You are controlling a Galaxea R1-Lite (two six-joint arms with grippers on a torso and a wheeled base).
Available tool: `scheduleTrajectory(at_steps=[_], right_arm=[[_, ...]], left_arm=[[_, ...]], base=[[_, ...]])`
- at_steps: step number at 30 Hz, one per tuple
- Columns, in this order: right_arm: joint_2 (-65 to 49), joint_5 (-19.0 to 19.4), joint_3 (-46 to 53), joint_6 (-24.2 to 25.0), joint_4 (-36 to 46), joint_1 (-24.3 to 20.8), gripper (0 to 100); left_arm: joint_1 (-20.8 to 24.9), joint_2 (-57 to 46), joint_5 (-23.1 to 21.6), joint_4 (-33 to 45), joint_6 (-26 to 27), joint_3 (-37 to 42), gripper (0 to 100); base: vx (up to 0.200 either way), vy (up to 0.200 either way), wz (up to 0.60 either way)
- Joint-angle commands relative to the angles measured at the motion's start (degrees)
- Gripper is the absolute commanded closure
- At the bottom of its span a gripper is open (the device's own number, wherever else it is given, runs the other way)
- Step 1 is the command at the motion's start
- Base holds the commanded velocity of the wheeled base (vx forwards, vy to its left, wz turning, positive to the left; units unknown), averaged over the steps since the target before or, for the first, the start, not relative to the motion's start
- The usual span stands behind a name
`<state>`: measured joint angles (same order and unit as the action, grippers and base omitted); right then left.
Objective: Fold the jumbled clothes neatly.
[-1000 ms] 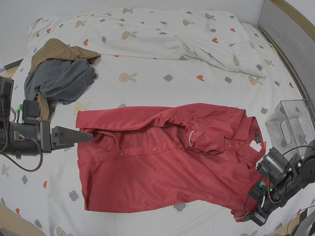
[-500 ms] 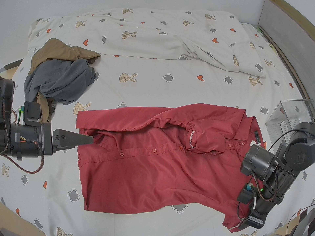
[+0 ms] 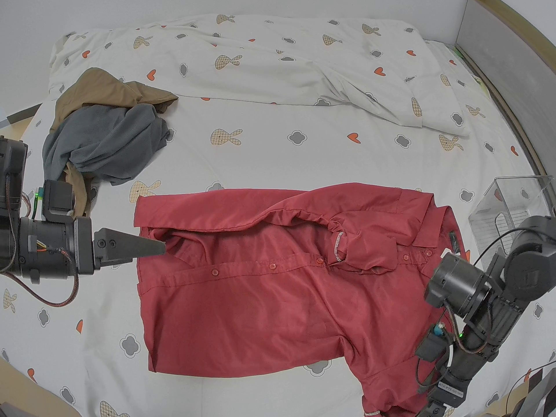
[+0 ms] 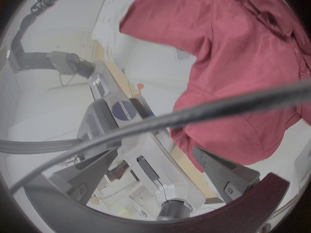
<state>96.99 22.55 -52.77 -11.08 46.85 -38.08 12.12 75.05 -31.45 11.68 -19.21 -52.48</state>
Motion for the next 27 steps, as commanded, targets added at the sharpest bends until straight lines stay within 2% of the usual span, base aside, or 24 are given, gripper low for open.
scheduleTrajectory(at_steps=[1,6,8,9,10,13,14,18,20,23,24,25,26,27], right_arm=[[-9.5,5.5,0.7,0.6,-3.3,5.4,0],[-10.9,5.5,4.3,1.9,-3.2,11.8,0],[-11.0,5.5,8.1,2.2,-3.3,16.6,0],[-11.0,5.5,8.1,2.2,-3.3,16.6,0],[-11.1,5.7,10.7,2.2,-3.5,20.9,0],[-11.8,6.0,11.9,2.2,-3.7,24.5,0],[-13.9,7.2,12.3,2.2,-3.8,26.7,0],[-19.3,12.8,12.3,2.2,-3.8,30.1,0],[-21.0,14.1,12.3,2.2,-3.8,31.1,0],[-22.5,14.6,12.3,2.3,-4.0,31.7,0],[-22.5,14.6,12.3,2.3,-4.0,31.7,0],[-22.7,15.2,12.4,2.3,-4.9,31.9,0],[-22.7,15.2,12.4,2.3,-4.9,31.9,0],[-22.9,17.0,14.0,2.4,-9.1,32.8,0]], left_arm=[[0.1,-0.1,0.0,0.0,0.0,0.0,0],[0.1,-0.2,0.0,0.0,0.0,0.1,0],[0.1,0.1,0.0,0.0,0.0,0.2,0],[0.1,0.1,0.0,0.0,0.0,0.2,0],[0.1,0.5,0.0,0.0,0.1,0.7,0],[0.6,1.4,0.0,0.1,0.1,2.1,0],[1.2,2.4,0.1,0.2,0.0,4.0,0],[0.6,5.6,0.2,0.1,0.0,9.9,0],[-1.1,7.7,0.2,-0.3,0.3,13.8,0],[-4.6,9.0,0.3,-1.4,4.9,18.5,0],[-4.6,9.0,0.3,-1.4,4.9,18.5,0],[-6.8,8.6,0.3,-1.5,7.9,20.8,0],[-6.8,8.6,0.3,-1.5,7.9,20.8,0],[-9.0,7.7,1.1,-1.4,10.2,23.7,0]], base=[[0.000,0.000,0.00],[0.000,0.000,0.00],[0.000,0.000,0.00],[0.000,0.000,0.00],[0.000,0.000,0.00],[0.000,0.000,0.00],[0.000,0.000,0.00],[0.000,0.000,0.00],[0.000,0.000,0.00],[0.000,0.000,0.00],[0.000,0.000,0.00],[0.000,0.000,0.00],[0.000,0.000,0.00],[0.000,0.000,0.00]])
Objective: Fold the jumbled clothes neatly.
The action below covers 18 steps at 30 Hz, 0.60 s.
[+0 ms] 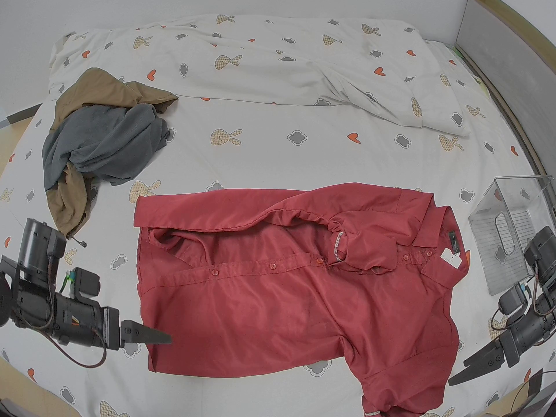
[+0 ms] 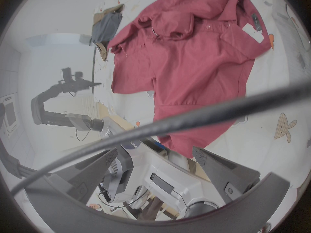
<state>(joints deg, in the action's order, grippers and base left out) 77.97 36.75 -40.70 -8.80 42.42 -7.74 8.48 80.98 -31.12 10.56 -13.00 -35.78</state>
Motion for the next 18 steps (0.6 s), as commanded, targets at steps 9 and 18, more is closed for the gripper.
scheduleTrajectory(at_steps=[9,18], right_arm=[[-3.3,10.4,4.4,0.2,-14.7,3.1,0],[-3.6,11.6,4.1,0.2,-14.8,4.6,0]], left_arm=[[-6.2,4.2,1.1,-6.1,4.3,12.8,0],[-5.1,15.4,1.2,-24.6,6.5,19.5,0]], base=[[0.000,0.000,0.00],[0.000,0.000,0.00]])
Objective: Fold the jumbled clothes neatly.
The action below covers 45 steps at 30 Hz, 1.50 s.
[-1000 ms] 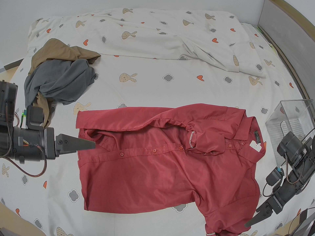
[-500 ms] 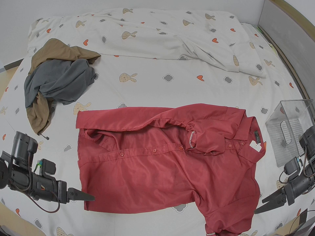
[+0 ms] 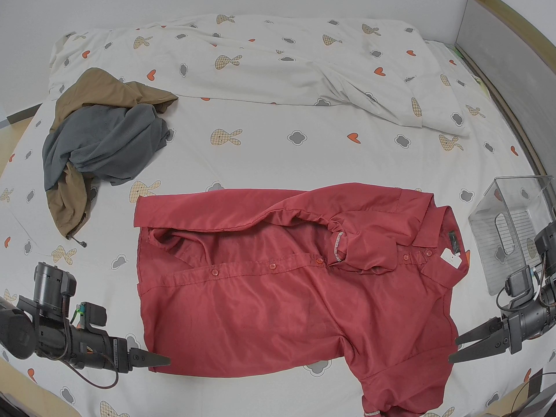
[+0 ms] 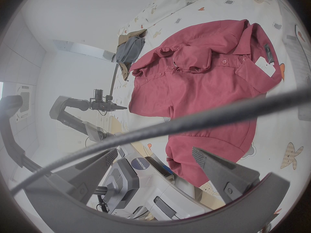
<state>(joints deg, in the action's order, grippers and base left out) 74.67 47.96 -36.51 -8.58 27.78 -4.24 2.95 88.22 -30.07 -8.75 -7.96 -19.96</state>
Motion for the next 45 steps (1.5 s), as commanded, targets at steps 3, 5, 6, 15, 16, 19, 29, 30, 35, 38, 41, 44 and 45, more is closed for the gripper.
scheduleTrajectory(at_steps=[3,5,6,15,16,19,29,30,35,38,41,44,45], right_arm=[[-0.5,0.4,-0.3,0.0,-0.2,1.6,0],[-0.7,0.4,-0.3,0.0,-0.2,1.6,0],[-0.7,0.4,-0.3,0.0,-0.2,1.7,0],[-0.7,0.4,-0.4,0.0,-0.2,2.4,0],[-0.7,0.4,-0.3,0.0,-0.2,2.5,0],[-0.7,0.4,-0.3,0.0,-0.2,2.5,0],[-0.5,0.4,-0.1,0.0,-0.2,2.3,0],[-0.5,0.4,-0.1,0.0,-0.2,2.3,0],[-0.1,0.6,-0.1,0.0,-0.2,2.3,0],[0.0,1.3,-0.1,0.0,-0.2,2.3,0],[0.0,1.3,-0.1,0.0,-0.2,2.2,0],[0.0,1.3,0.0,0.0,-0.2,2.2,0],[0.0,1.3,0.0,0.0,-0.2,2.2,0]], left_arm=[[1.8,12.5,0.1,-10.4,2.3,4.8,0],[2.7,14.8,0.1,-13.3,2.3,5.4,0],[2.9,15.7,0.1,-15.0,2.2,5.6,0],[6.6,18.5,0.0,-23.9,0.0,5.6,100],[6.8,18.8,0.0,-24.9,-0.2,5.7,100],[7.7,20.2,0.1,-28.0,-1.1,6.2,100],[6.5,9.2,2.2,-27.9,-8.2,7.1,100],[6.5,9.2,2.2,-27.9,-8.2,7.1,100],[5.9,-2.6,4.9,-5.7,-9.3,-0.8,100],[4.9,-6.6,8.2,22.1,-10.4,-15.6,100],[2.9,-7.1,8.1,34.1,-10.4,-23.9,100],[2.1,-7.1,8.1,40.7,-10.6,-28.9,100],[1.8,-7.1,8.1,41.4,-10.8,-29.5,100]], base=[[0.000,0.000,0.00],[0.000,0.000,0.00],[0.000,0.000,0.00],[0.000,0.000,0.00],[0.000,0.000,0.00],[0.000,0.000,0.00],[0.000,0.000,0.00],[0.000,0.000,0.00],[0.000,0.000,0.00],[0.000,0.000,0.00],[0.000,0.000,0.00],[0.000,0.000,0.00],[0.000,0.000,0.00]])
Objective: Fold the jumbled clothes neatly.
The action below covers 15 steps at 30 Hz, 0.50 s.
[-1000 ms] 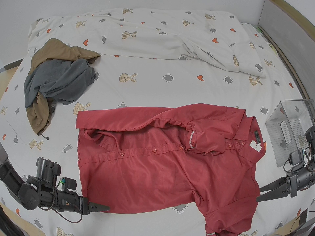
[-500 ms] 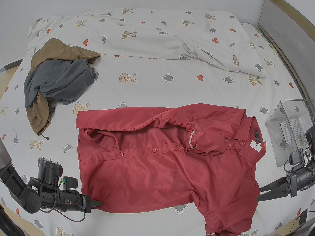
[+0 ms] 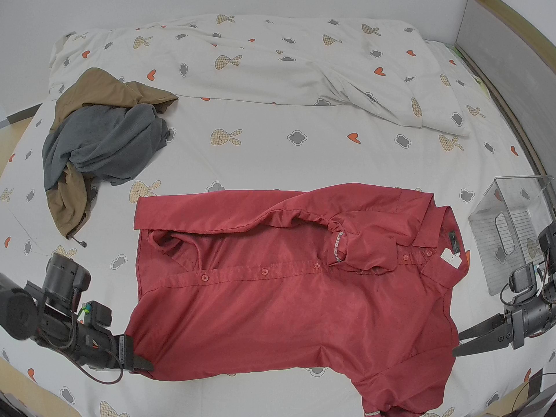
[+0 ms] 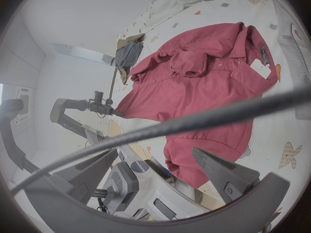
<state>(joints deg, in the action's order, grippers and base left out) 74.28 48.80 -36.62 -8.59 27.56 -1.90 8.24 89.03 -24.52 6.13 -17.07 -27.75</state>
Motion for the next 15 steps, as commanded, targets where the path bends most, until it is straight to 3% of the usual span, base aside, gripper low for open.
scheduleTrajectory(at_steps=[1,7,15], right_arm=[[0.4,0.4,0.1,0.0,0.0,-0.1,0],[0.6,0.4,0.2,0.0,0.0,-0.3,0],[0.6,0.4,0.2,0.0,0.0,-0.4,0]], left_arm=[[-3.8,-7.6,2.6,26.7,-2.0,-22.0,100],[-5.3,-3.0,2.8,26.7,-4.6,-23.5,100],[-5.7,2.6,2.9,25.9,-4.4,-21.6,100]], base=[[0.000,0.000,0.00],[0.000,0.000,0.00],[0.000,0.000,0.00]])
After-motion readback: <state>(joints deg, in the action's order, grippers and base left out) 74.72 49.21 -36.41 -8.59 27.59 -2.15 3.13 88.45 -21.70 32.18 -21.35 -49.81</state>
